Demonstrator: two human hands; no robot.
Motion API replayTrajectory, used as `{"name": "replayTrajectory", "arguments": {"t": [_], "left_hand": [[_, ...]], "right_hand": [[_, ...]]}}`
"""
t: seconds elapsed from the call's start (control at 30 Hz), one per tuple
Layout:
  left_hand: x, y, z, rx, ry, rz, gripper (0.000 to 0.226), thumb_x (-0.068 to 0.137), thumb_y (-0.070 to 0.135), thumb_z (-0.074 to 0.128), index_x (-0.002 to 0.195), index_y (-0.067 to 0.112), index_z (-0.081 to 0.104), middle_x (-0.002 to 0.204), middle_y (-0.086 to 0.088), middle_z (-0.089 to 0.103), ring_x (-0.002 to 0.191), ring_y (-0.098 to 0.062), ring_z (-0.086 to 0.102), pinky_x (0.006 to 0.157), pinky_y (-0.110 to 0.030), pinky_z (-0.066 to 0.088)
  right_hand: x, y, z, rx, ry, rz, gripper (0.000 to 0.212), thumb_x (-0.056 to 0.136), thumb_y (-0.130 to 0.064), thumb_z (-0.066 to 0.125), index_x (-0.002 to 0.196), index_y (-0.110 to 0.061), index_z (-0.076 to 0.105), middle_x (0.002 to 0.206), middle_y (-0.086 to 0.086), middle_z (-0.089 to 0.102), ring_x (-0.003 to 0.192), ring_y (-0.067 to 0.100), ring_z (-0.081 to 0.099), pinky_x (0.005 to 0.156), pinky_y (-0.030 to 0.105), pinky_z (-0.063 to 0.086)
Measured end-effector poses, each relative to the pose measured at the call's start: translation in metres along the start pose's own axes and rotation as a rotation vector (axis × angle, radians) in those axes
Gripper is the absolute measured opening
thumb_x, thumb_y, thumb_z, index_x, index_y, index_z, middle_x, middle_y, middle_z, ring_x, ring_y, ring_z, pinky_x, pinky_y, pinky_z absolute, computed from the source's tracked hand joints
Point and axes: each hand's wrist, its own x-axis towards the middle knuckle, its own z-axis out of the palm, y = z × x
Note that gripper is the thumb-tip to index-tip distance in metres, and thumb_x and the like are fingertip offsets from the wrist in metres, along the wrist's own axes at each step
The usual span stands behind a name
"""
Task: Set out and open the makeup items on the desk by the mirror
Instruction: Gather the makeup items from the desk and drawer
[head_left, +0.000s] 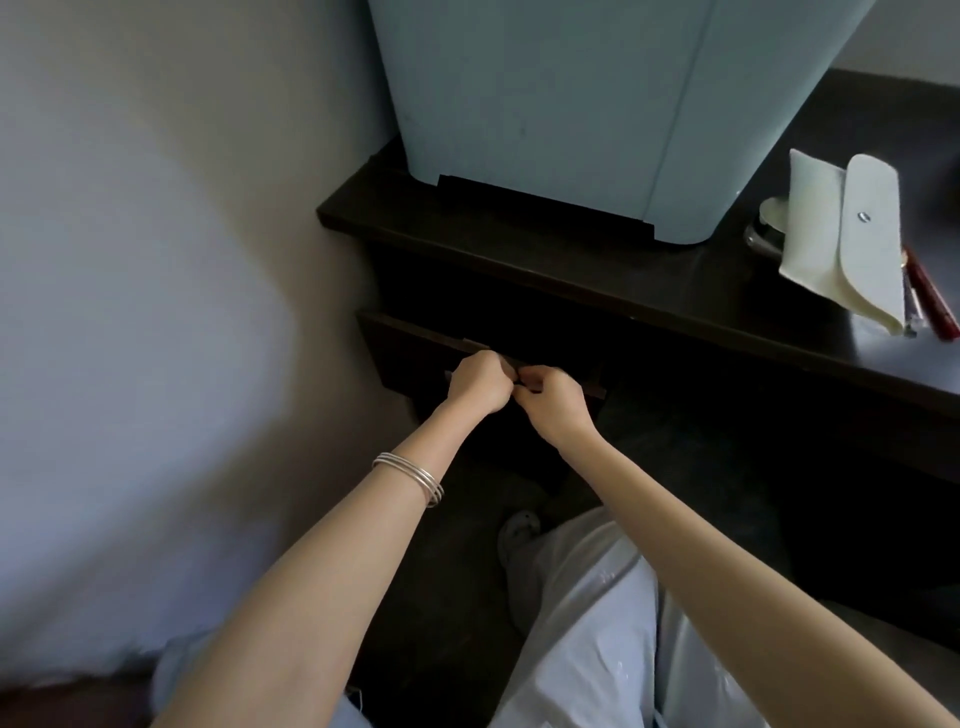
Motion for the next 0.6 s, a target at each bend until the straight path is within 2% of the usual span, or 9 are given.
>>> {"name": "replayTrajectory", "arguments": {"t": [0.1, 0.23, 0.33, 0.4, 0.47, 0.6], "left_hand": [[0.02, 0.013, 0.001, 0.006, -0.005, -0.031, 0.027, 0.096, 0.016, 0.045, 0.109, 0.011, 0.067, 0.114, -0.011, 0.065, 0.106, -0.028, 0.059, 0.098, -0.043, 0.045], [0.045, 0.031, 0.002, 0.074, -0.041, -0.067, 0.029, 0.098, 0.018, 0.04, 0.114, 0.012, 0.063, 0.123, -0.014, 0.06, 0.12, -0.032, 0.052, 0.107, -0.048, 0.036], [0.057, 0.041, 0.006, 0.088, -0.056, -0.066, 0.032, 0.098, 0.014, 0.04, 0.126, 0.015, 0.056, 0.134, -0.012, 0.053, 0.125, -0.031, 0.048, 0.106, -0.04, 0.038], [0.062, 0.047, 0.008, 0.075, -0.032, -0.068, 0.034, 0.098, 0.013, 0.041, 0.13, 0.015, 0.053, 0.136, -0.01, 0.051, 0.125, -0.028, 0.048, 0.098, -0.032, 0.039], [0.064, 0.052, 0.009, 0.074, -0.002, -0.086, 0.032, 0.099, 0.015, 0.04, 0.127, 0.013, 0.056, 0.133, -0.011, 0.054, 0.122, -0.027, 0.05, 0.088, -0.03, 0.04], [0.057, 0.052, 0.01, 0.039, -0.019, -0.096, 0.033, 0.099, 0.014, 0.039, 0.129, 0.016, 0.054, 0.135, -0.009, 0.051, 0.121, -0.027, 0.05, 0.087, -0.03, 0.042]], "right_hand": [[0.02, 0.001, -0.007, 0.01, 0.012, 0.016, 0.036, 0.095, -0.008, 0.051, 0.131, -0.006, 0.052, 0.135, 0.012, 0.049, 0.123, 0.024, 0.05, 0.093, 0.019, 0.035], [0.045, 0.004, -0.009, 0.009, 0.042, 0.035, 0.034, 0.096, -0.009, 0.048, 0.13, -0.007, 0.053, 0.137, 0.01, 0.046, 0.119, 0.022, 0.051, 0.085, 0.016, 0.036], [0.058, 0.007, -0.012, 0.053, 0.052, 0.098, 0.039, 0.097, -0.009, 0.044, 0.137, -0.008, 0.044, 0.142, 0.007, 0.041, 0.119, 0.015, 0.049, 0.082, 0.014, 0.034], [0.064, 0.009, -0.015, 0.058, 0.069, 0.116, 0.042, 0.097, -0.009, 0.043, 0.14, -0.008, 0.04, 0.145, 0.007, 0.038, 0.126, 0.019, 0.045, 0.088, 0.016, 0.034], [0.069, 0.011, -0.017, 0.039, 0.081, 0.1, 0.042, 0.097, -0.008, 0.043, 0.138, -0.009, 0.043, 0.145, 0.009, 0.039, 0.129, 0.023, 0.044, 0.096, 0.022, 0.036], [0.064, 0.007, -0.019, 0.049, 0.045, 0.114, 0.046, 0.097, -0.008, 0.043, 0.143, -0.01, 0.037, 0.15, 0.008, 0.032, 0.134, 0.023, 0.039, 0.103, 0.025, 0.035]]}}
